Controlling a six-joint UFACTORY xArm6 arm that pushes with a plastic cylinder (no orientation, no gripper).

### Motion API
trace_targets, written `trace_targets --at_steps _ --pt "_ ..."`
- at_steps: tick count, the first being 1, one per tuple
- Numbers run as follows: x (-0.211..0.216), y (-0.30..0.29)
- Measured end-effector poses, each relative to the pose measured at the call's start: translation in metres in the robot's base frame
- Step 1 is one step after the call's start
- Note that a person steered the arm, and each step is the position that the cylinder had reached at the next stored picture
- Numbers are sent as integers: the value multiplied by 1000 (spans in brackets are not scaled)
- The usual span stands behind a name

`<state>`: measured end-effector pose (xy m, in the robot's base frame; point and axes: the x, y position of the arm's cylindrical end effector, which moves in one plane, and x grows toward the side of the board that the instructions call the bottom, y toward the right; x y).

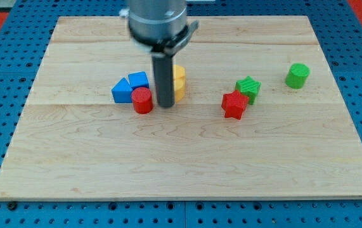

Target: Move green star near to the yellow heart

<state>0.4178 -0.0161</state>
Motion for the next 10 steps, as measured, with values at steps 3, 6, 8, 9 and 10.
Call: trace_targets --at_steps 3,6,8,9,10 --pt "105 93" --pt "-5 201" --pt "-4 78" --pt "-9 74" --pt "41 128"
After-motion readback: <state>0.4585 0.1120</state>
